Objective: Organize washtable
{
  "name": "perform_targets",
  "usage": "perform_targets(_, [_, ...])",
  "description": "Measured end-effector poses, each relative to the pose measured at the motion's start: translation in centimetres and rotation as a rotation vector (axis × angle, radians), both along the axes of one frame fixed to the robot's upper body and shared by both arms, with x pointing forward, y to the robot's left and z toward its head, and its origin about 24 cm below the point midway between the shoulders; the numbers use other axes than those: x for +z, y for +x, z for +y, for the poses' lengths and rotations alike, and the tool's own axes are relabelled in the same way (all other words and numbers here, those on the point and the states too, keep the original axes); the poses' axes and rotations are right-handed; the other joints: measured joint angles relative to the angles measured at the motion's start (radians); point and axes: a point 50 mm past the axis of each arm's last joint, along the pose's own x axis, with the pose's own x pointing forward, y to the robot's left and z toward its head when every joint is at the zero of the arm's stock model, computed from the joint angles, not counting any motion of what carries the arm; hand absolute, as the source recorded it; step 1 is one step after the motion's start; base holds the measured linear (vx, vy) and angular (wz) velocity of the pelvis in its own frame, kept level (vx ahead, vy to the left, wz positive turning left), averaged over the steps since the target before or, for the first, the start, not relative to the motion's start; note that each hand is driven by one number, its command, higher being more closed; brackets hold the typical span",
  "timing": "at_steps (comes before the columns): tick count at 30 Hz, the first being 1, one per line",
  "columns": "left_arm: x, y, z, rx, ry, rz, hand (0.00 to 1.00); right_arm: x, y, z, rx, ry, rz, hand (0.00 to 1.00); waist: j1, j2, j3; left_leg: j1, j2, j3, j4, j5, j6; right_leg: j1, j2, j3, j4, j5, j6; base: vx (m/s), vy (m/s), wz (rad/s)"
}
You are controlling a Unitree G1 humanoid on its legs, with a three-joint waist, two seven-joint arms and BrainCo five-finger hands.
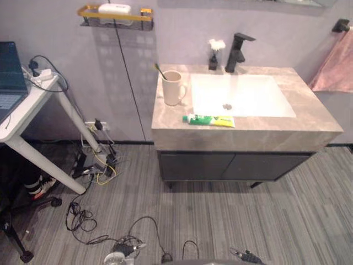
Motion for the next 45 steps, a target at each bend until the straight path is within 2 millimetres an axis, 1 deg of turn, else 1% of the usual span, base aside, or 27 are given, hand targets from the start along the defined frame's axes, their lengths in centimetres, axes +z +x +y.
perform_targets(2, [0.0, -0.1, 0.0, 0.001, 0.000, 0.003, 0.00, 0.0, -0.3, -0.2, -0.001, -0.005, 0.006, 0.00, -0.009, 0.004, 0.000, 0.001, 0.002, -0.009, 0.000, 0.002, -0.002, 0.012, 0.001, -0.019, -0.004, 0.000, 0.001, -0.12, -0.045, 0.35])
perform_targets(7, [-0.2, -0.5, -0.2, 0.004, -0.004, 0.023, 0.00, 0.0, -0.5, -0.4, 0.012, -0.012, 0.013, 0.00, -0.009, 0.012, 0.006, -0.006, -0.001, -0.010, 0.000, 0.006, 0.004, 0.034, 0.005, -0.006, -0.022, 0.008, 0.014, -0.04, -0.007, 0.05])
perform_targets(10, [-0.2, -0.4, -0.1, 0.008, -0.003, 0.018, 0.00, 0.0, -0.4, -0.3, 0.013, -0.011, 0.010, 0.00, -0.005, 0.007, 0.023, -0.002, -0.005, -0.001, 0.013, -0.002, 0.007, 0.042, 0.010, 0.016, -0.025, 0.026, 0.018, 0.02, 0.008, -0.03])
perform_targets(11, [0.0, -0.2, 0.1, 0.013, 0.001, 0.007, 0.00, 0.0, 0.0, -0.2, 0.016, -0.009, 0.001, 0.00, -0.005, 0.001, 0.043, -0.045, -0.010, -0.003, 0.104, -0.037, 0.022, 0.043, 0.005, 0.018, -0.024, 0.041, 0.018, 0.00, 0.000, 0.00])
perform_targets(12, [0.1, 0.2, 0.1, 0.014, 0.003, -0.006, 0.00, 0.1, 0.3, -0.2, 0.018, -0.009, -0.004, 0.00, -0.004, 0.001, 0.055, -0.070, -0.009, -0.004, 0.161, -0.064, 0.020, 0.044, 0.005, 0.022, -0.020, 0.043, 0.019, -0.03, 0.048, 0.10])
perform_targets(13, [0.4, 0.9, 0.2, 0.011, 0.009, -0.040, 0.00, 0.2, 0.7, -0.6, 0.021, -0.020, -0.015, 0.00, -0.003, 0.018, 0.089, -0.150, 0.009, -0.008, 0.336, -0.147, 0.014, 0.045, 0.022, 0.024, -0.009, 0.044, 0.017, -0.05, 0.075, 0.12])
perform_targets(14, [0.5, 1.3, 0.3, 0.009, 0.013, -0.058, 0.00, 0.4, 1.2, -1.1, 0.026, -0.035, -0.028, 0.00, 0.000, 0.043, 0.108, -0.214, 0.029, -0.009, 0.463, -0.201, 0.003, 0.047, 0.043, 0.020, -0.004, 0.043, 0.016, -0.04, 0.073, 0.18])
perform_targets(16, [0.7, 2.0, 0.3, 0.006, 0.018, -0.075, 0.00, 0.6, 1.4, -1.6, 0.024, -0.053, -0.041, 0.00, 0.002, 0.066, 0.130, -0.249, 0.034, -0.006, 0.556, -0.220, -0.007, 0.063, 0.055, -0.005, -0.004, 0.033, 0.001, -0.01, 0.078, 0.45])
perform_targets(18, [0.9, 2.5, 0.1, 0.012, 0.020, -0.097, 0.00, 0.7, 1.6, -1.7, 0.009, -0.057, -0.058, 0.00, 0.017, 0.088, 0.152, -0.232, 0.038, -0.007, 0.568, -0.232, 0.002, 0.084, 0.062, 0.004, 0.005, 0.012, -0.023, -0.03, 0.075, 0.32])
perform_targets(19, [1.0, 2.6, 0.3, 0.048, 0.016, -0.114, 0.00, 0.9, 2.0, -2.0, 0.012, -0.070, -0.079, 0.00, 0.038, 0.104, 0.167, -0.221, 0.035, -0.006, 0.571, -0.247, -0.003, 0.079, 0.073, 0.049, 0.018, 0.006, -0.025, -0.13, 0.093, -0.28])
perform_targets(21, [0.9, 1.5, 1.0, 0.100, 0.025, -0.097, 0.00, 1.0, 2.8, -1.6, 0.026, -0.064, -0.101, 0.00, 0.065, 0.100, 0.165, -0.188, 0.031, 0.029, 0.493, -0.243, 0.013, 0.071, 0.071, 0.140, 0.011, 0.006, -0.025, -0.12, 0.069, -0.45])
perform_targets(22, [0.7, 0.6, 1.3, 0.121, 0.029, -0.079, 0.00, 0.9, 3.0, -1.1, 0.047, -0.052, -0.103, 0.00, 0.071, 0.095, 0.160, -0.168, 0.028, 0.074, 0.424, -0.220, 0.046, 0.061, 0.068, 0.188, -0.008, 0.011, -0.032, -0.04, 0.024, -0.30])
perform_targets(25, [0.5, -0.1, 1.1, 0.203, 0.008, -0.067, 0.00, 1.3, 4.2, -0.8, 0.069, -0.056, -0.146, 0.00, 0.072, 0.112, 0.157, -0.181, 0.016, 0.090, 0.398, -0.202, 0.057, 0.034, 0.061, 0.236, -0.038, 0.017, -0.049, -0.01, 0.083, -0.18])
perform_targets(26, [0.4, -0.9, 1.3, 0.254, 0.004, -0.057, 0.00, 1.3, 4.6, -0.6, 0.092, -0.053, -0.150, 0.00, 0.074, 0.114, 0.153, -0.180, 0.013, 0.089, 0.410, -0.202, 0.058, 0.035, 0.067, 0.271, -0.039, 0.023, -0.057, 0.00, 0.147, -0.48])
perform_targets(28, [0.2, -2.2, 1.4, 0.299, 0.002, -0.034, 0.00, 1.4, 5.2, 0.1, 0.143, -0.046, -0.159, 0.00, 0.072, 0.107, 0.118, -0.186, 0.014, 0.113, 0.417, -0.210, 0.070, 0.020, 0.070, 0.317, -0.042, 0.025, -0.060, 0.04, 0.152, -0.60])
perform_targets(30, [0.1, -2.2, 1.1, 0.298, -0.006, -0.033, 0.00, 1.5, 5.7, 0.6, 0.193, -0.044, -0.167, 0.00, 0.073, 0.098, 0.094, -0.196, 0.013, 0.142, 0.412, -0.217, 0.081, 0.000, 0.062, 0.341, -0.050, 0.026, -0.062, 0.06, 0.133, -0.51])
perform_targets(32, [0.1, -1.8, 0.7, 0.286, -0.013, -0.041, 0.00, 1.5, 6.0, 1.0, 0.228, -0.038, -0.172, 0.00, 0.072, 0.087, 0.074, -0.188, -0.001, 0.161, 0.385, -0.218, 0.081, -0.011, 0.047, 0.346, -0.052, 0.051, -0.081, 0.08, 0.141, -0.29])
perform_targets(33, [0.1, -1.5, 0.7, 0.277, -0.013, -0.047, 0.00, 1.5, 6.1, 1.0, 0.238, -0.035, -0.173, 0.00, 0.071, 0.084, 0.070, -0.178, -0.008, 0.163, 0.372, -0.218, 0.081, -0.009, 0.042, 0.350, -0.053, 0.070, -0.065, 0.10, 0.133, -0.20])
perform_targets(34, [0.3, -1.1, 0.6, 0.256, -0.011, -0.059, 0.00, 1.5, 6.0, 0.9, 0.257, -0.037, -0.168, 0.00, 0.074, 0.085, 0.060, -0.157, -0.014, 0.171, 0.342, -0.218, 0.081, -0.009, 0.038, 0.350, -0.053, 0.099, -0.033, 0.13, 0.150, -0.41])
perform_targets(36, [0.3, -1.1, 0.6, 0.252, -0.009, -0.060, 0.00, 1.5, 6.1, 0.9, 0.276, -0.042, -0.166, 0.00, 0.083, 0.099, 0.040, -0.133, -0.014, 0.169, 0.298, -0.218, 0.082, -0.010, 0.053, 0.336, -0.049, 0.130, -0.034, 0.12, 0.122, -0.57])
perform_targets(37, [0.3, -1.1, 0.7, 0.247, -0.006, -0.061, 0.00, 1.5, 6.0, 0.8, 0.281, -0.043, -0.163, 0.00, 0.096, 0.108, 0.034, -0.110, -0.015, 0.169, 0.272, -0.218, 0.082, -0.012, 0.063, 0.330, -0.032, 0.133, -0.034, 0.12, 0.144, -0.63])
perform_targets(39, [0.3, -1.2, 0.6, 0.245, -0.005, -0.058, 0.00, 1.5, 5.9, 0.6, 0.287, -0.049, -0.157, 0.00, 0.098, 0.121, 0.025, -0.076, -0.013, 0.167, 0.250, -0.215, 0.079, -0.023, 0.078, 0.316, 0.011, 0.126, -0.026, 0.16, 0.157, -0.46])
perform_targets(40, [0.3, -1.2, 0.6, 0.238, -0.004, -0.055, 0.00, 1.5, 5.9, 0.4, 0.290, -0.053, -0.156, 0.00, 0.095, 0.128, 0.025, -0.055, -0.011, 0.168, 0.254, -0.201, 0.095, -0.024, 0.084, 0.311, 0.039, 0.117, -0.024, 0.24, 0.150, -0.14])
perform_targets(42, [0.3, -0.5, 0.5, 0.213, -0.007, -0.065, 0.00, 1.4, 5.4, -0.2, 0.285, -0.065, -0.133, 0.00, 0.091, 0.139, 0.042, -0.003, -0.003, 0.158, 0.283, -0.202, 0.092, -0.029, 0.098, 0.295, 0.174, 0.089, 0.021, 0.22, 0.113, -0.03])
perform_targets(43, [0.4, -0.1, 0.6, 0.206, -0.004, -0.074, 0.00, 1.3, 4.9, -0.4, 0.282, -0.065, -0.112, 0.00, 0.094, 0.133, 0.064, 0.008, -0.006, 0.132, 0.368, -0.206, 0.086, -0.049, 0.093, 0.263, 0.322, 0.076, 0.064, 0.12, 0.039, 0.09])
perform_targets(44, [0.4, -0.1, 0.5, 0.195, -0.004, -0.075, 0.00, 1.2, 4.7, -0.7, 0.280, -0.069, -0.104, 0.00, 0.075, 0.144, 0.080, 0.022, -0.004, 0.075, 0.418, -0.213, 0.081, -0.095, 0.096, 0.225, 0.481, 0.106, 0.120, 0.06, 0.029, 0.04])
perform_targets(45, [0.3, -0.6, 0.5, 0.188, -0.002, -0.056, 0.00, 1.3, 4.6, -0.8, 0.283, -0.072, -0.102, 0.00, 0.068, 0.160, 0.087, 0.046, 0.000, 0.060, 0.406, -0.222, 0.094, -0.122, 0.097, 0.204, 0.548, 0.131, 0.138, 0.06, 0.055, -0.06])
